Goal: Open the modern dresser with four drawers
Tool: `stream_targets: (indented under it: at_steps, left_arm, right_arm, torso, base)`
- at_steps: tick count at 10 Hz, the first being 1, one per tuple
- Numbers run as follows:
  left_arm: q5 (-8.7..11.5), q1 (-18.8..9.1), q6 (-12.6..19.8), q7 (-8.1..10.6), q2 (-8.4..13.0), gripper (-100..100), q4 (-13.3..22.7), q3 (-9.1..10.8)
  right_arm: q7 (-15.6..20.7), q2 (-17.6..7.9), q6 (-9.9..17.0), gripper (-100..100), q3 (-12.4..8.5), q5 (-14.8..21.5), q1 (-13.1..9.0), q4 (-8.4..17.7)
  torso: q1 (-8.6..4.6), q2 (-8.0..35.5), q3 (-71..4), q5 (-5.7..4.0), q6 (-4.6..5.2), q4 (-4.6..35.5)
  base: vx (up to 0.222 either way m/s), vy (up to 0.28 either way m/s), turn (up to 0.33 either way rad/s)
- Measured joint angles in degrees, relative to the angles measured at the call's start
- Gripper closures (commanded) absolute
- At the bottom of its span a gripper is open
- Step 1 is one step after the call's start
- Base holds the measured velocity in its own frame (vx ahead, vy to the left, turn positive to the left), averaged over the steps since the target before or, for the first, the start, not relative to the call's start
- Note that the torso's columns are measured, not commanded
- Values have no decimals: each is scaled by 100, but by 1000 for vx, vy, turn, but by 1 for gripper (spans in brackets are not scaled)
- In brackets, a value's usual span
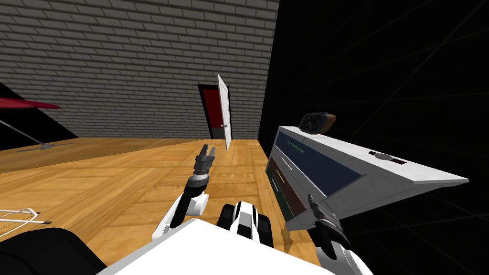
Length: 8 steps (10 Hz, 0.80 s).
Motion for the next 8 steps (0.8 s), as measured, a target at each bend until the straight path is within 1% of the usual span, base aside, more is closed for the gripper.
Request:
stream_targets:
  at_steps: [1,2,3,4,5,6,7,8]
  left_arm:
    - [0,0,0,0,0,0,0,-1]
    - [0,0,0,0,-1,0,0,-1]
    - [0,0,0,0,-1,0,0,-1]
    - [0,0,0,0,0,0,0,0]
    - [0,0,0,0,0,0,0,0]
    - [0,0,0,0,0,0,0,0]
    - [0,0,0,0,0,0,0,0]
    - [0,1,0,0,0,0,0,0]
  right_arm:
    - [26,80,102,-100,-61,225,-65,186]
    - [67,68,260,-100,-137,412,-140,410]
    - [119,61,423,-100,-130,526,-114,437]
    - [92,195,512,-100,-220,886,-173,664]
    - [122,144,613,-100,-230,924,-171,712]
    - [207,89,779,-100,-250,988,-173,785]
    - [278,115,952,-100,-293,1160,-175,887]
    - [310,118,1082,-100,-319,1290,-267,1036]
  torso:
    - [18,-4,-1,4,-2,0]
    - [26,-9,-5,8,-2,-2]
    - [8,-1,-2,4,1,0]
    - [-4,-2,0,-2,-1,0]
    - [-15,11,5,-2,1,3]
    - [-5,10,7,-2,-1,4]
    - [15,-13,-6,3,-2,-2]
    - [8,-7,-5,4,0,-2]
  base:
    - [102,148,102]
    - [92,113,38]
    - [103,92,75]
    - [70,58,39]
    - [65,57,83]
    - [133,97,139]
    - [112,76,39]
    - [96,62,76]
